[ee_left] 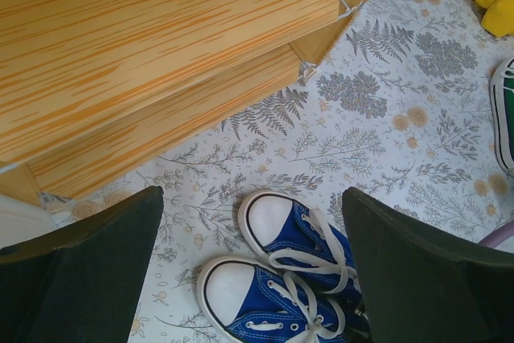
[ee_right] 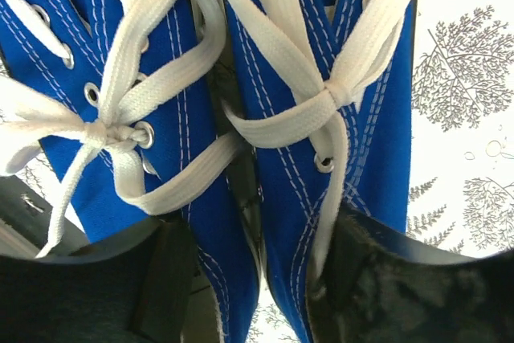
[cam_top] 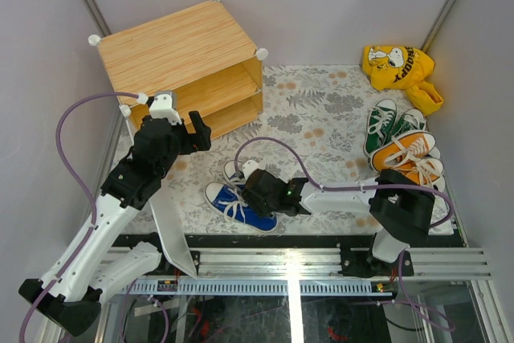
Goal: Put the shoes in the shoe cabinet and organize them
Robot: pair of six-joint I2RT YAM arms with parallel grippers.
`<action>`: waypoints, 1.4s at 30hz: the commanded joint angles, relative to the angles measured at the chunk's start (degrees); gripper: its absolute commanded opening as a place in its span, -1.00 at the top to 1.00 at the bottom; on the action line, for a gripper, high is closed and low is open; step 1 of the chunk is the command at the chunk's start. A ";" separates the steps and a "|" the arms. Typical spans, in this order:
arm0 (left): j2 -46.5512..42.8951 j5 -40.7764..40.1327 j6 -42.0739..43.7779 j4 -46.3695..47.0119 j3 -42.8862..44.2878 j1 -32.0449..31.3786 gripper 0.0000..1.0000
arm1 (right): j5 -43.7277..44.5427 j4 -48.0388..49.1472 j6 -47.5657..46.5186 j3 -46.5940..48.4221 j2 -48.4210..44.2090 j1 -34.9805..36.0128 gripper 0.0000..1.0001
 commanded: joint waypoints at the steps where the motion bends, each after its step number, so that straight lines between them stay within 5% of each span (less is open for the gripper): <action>1: -0.11 -1.29 0.71 3.29 -0.50 -0.11 -0.83 | 2.66 1.54 -0.24 2.01 -1.47 -0.62 -0.37; 11: -0.71 -1.46 0.63 3.00 -0.65 -0.14 -0.83 | -1.35 -4.16 -3.48 2.37 -6.75 -0.60 -0.52; 30: -1.20 -1.97 0.44 2.86 -1.06 -0.10 -0.83 | -4.17 3.00 2.59 -5.26 -1.08 -0.58 -0.24; 42: -0.80 -1.74 -0.02 -1.46 7.88 -0.17 -0.84 | -3.07 -2.89 0.87 -0.02 0.88 -0.62 0.85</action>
